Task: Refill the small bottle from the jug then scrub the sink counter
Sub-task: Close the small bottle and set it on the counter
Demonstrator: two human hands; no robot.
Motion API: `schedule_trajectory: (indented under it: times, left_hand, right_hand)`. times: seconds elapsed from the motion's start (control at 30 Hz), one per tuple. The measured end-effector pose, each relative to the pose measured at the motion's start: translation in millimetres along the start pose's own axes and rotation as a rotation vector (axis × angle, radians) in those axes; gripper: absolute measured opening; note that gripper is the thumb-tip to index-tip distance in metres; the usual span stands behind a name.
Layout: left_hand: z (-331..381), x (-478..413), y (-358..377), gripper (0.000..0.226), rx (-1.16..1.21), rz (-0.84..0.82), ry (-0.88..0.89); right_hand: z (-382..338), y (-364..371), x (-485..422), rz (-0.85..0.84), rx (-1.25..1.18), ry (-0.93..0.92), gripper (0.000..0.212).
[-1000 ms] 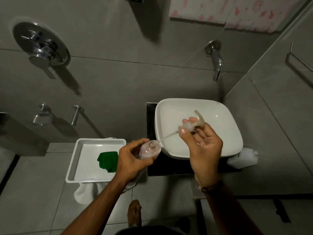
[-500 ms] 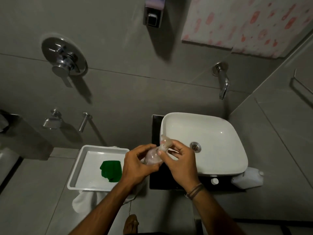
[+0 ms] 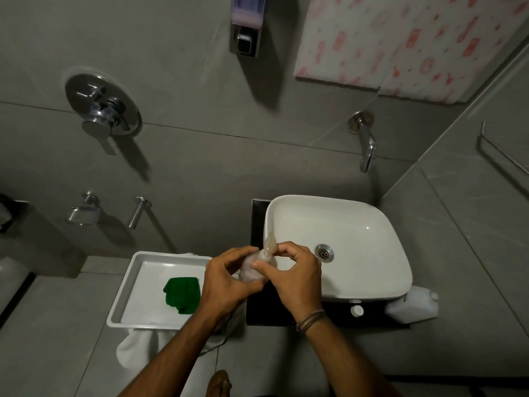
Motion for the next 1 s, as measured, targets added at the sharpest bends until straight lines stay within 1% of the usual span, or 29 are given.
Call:
schedule_trajectory:
  times: [0.13, 0.2, 0.27, 0.3, 0.33, 0.4, 0.43, 0.47, 0.5, 0.53, 0.57, 0.6, 0.63, 0.7, 0.73, 0.77, 0.83, 0.87, 0.9, 0.93, 1.0]
  left_hand:
    - [7.5, 6.1, 7.6, 0.061, -0.008, -0.016, 0.027]
    - [6.3, 7.9, 9.9, 0.061, 0.011, -0.018, 0.023]
    - [5.1, 8.8, 10.7, 0.062, 0.029, -0.011, 0.016]
    - [4.9, 9.5, 10.9, 0.063, 0.029, -0.007, 0.017]
    - [4.7, 10.3, 11.7, 0.062, 0.021, -0.005, 0.020]
    - [3.8, 11.8, 14.6, 0.061, -0.011, -0.015, 0.027]
    - [3.5, 12.6, 16.2, 0.060, -0.023, -0.022, 0.029]
    - [3.8, 13.6, 17.5, 0.060, -0.027, -0.029, 0.031]
    - [5.0, 14.7, 18.7, 0.060, -0.024, -0.033, 0.035]
    - [6.9, 15.6, 19.8, 0.060, -0.017, -0.035, 0.039]
    - [8.1, 16.5, 20.3, 0.060, -0.009, -0.034, 0.040]
    - [8.4, 17.3, 20.6, 0.061, -0.005, -0.032, 0.039]
    - [7.7, 18.1, 20.8, 0.061, -0.007, -0.028, 0.037]
    - [4.6, 18.6, 21.4, 0.062, -0.022, -0.024, 0.031]
    - [3.3, 18.0, 22.2, 0.063, -0.026, -0.024, 0.029]
    - [2.2, 17.6, 23.0, 0.064, -0.027, -0.027, 0.030]
    - [1.4, 16.5, 24.1, 0.065, -0.028, -0.033, 0.037]
    - [0.7, 16.1, 24.9, 0.065, -0.029, -0.038, 0.036]
    - [-0.4, 16.1, 25.5, 0.065, -0.030, -0.042, 0.032]
    - [-1.1, 16.6, 25.5, 0.064, -0.030, -0.042, 0.030]
    - [-1.2, 17.9, 25.6, 0.062, -0.028, -0.040, 0.029]
  right_hand:
    - [3.2, -2.7, 0.5, -0.030, 0.018, 0.011, 0.047]
    - [3.7, 0.4, 0.3, -0.145, -0.072, 0.013, 0.054]
    - [5.2, 6.1, 0.7, -0.312, -0.252, 0.005, 0.065]
    - [5.1, 6.2, 1.5, -0.363, -0.305, -0.007, 0.065]
    - [5.0, 2.8, 1.8, -0.357, -0.305, -0.024, 0.062]
    - [5.3, -8.5, -0.4, -0.238, -0.231, -0.042, 0.056]
    - [5.2, -14.4, -1.6, -0.172, -0.176, -0.038, 0.059]
    - [4.4, -17.0, -2.0, -0.140, -0.125, -0.039, 0.066]
    - [2.8, -17.0, -2.5, -0.153, -0.104, -0.055, 0.073]
    - [2.3, -14.3, -3.0, -0.202, -0.113, -0.070, 0.079]
    - [3.6, -11.2, -3.4, -0.264, -0.143, -0.084, 0.082]
    - [5.0, -10.5, -2.9, -0.306, -0.156, -0.100, 0.080]
    - [5.5, -13.2, -2.5, -0.304, -0.140, -0.118, 0.075]
    - [6.8, -22.7, -2.4, -0.229, -0.064, -0.130, 0.064]
    - [7.2, -26.3, -2.1, -0.196, -0.012, -0.129, 0.064]
    - [6.7, -26.9, -1.2, -0.196, 0.021, -0.130, 0.067]
    - [3.7, -21.6, 1.6, -0.281, 0.021, -0.138, 0.080]
    - [1.0, -20.8, 2.5, -0.324, -0.004, -0.149, 0.083]
    - [-3.0, -23.6, 2.9, -0.334, -0.033, -0.167, 0.080]
    - [-6.7, -30.5, 2.7, -0.303, -0.053, -0.188, 0.074]
    - [-14.7, -48.0, 3.4, -0.175, -0.050, -0.218, 0.061]
Point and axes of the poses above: each hand's wrist, its own x-axis away from the middle knuckle, its own y-axis out of the palm, z = x × y, the point moved 10 cm from there along -x, towards the middle knuckle, and after that the axes turned 2 degrees about z, right-handed, at the moved point
